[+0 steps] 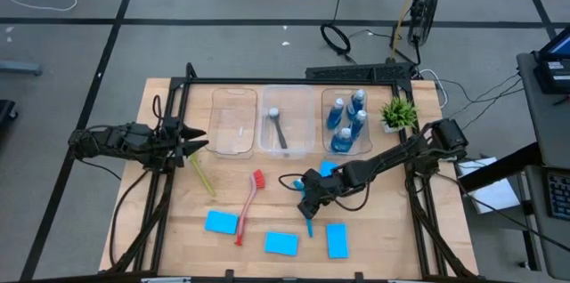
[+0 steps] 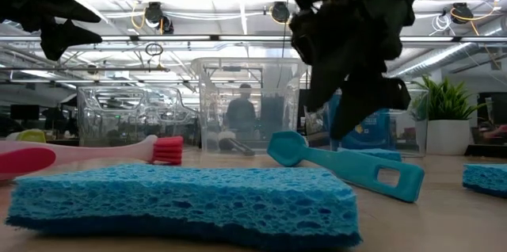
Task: Pick & Place Kitchen Sink Supplies
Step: Put the blue dishwashing brush into the transparent white bin
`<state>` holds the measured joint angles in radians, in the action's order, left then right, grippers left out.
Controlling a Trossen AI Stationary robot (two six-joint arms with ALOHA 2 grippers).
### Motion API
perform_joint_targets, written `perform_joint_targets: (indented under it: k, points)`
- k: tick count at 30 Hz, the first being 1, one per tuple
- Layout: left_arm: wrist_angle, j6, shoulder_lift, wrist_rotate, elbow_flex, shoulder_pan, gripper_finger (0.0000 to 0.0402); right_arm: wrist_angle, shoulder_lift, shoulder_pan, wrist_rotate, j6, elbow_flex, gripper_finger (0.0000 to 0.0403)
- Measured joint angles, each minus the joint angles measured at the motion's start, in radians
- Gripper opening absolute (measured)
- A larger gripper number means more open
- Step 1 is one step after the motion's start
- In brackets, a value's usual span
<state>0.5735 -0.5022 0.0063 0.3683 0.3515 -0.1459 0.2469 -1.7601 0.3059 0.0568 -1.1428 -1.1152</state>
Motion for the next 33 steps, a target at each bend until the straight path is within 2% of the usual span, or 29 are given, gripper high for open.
perform_joint_targets:
  k: [15,23,27,33]
  points:
    - [0.0,-0.004,0.0,0.0,0.0,0.0,0.0214,0.007,-0.078,-0.004,-0.009,0.012,0.0,0.0205]
    - [-0.001,-0.008,0.0,-0.001,0.0,0.0,0.0214,0.013,-0.085,-0.003,-0.057,0.007,0.0,0.0204]
    - [-0.001,-0.008,0.0,-0.001,0.0,0.0,0.0214,0.029,-0.085,-0.003,-0.061,0.004,0.0,0.0184]
    - [-0.001,-0.009,0.0,-0.002,0.0,0.0,0.0214,0.036,-0.088,-0.003,-0.061,0.004,0.0,0.013]
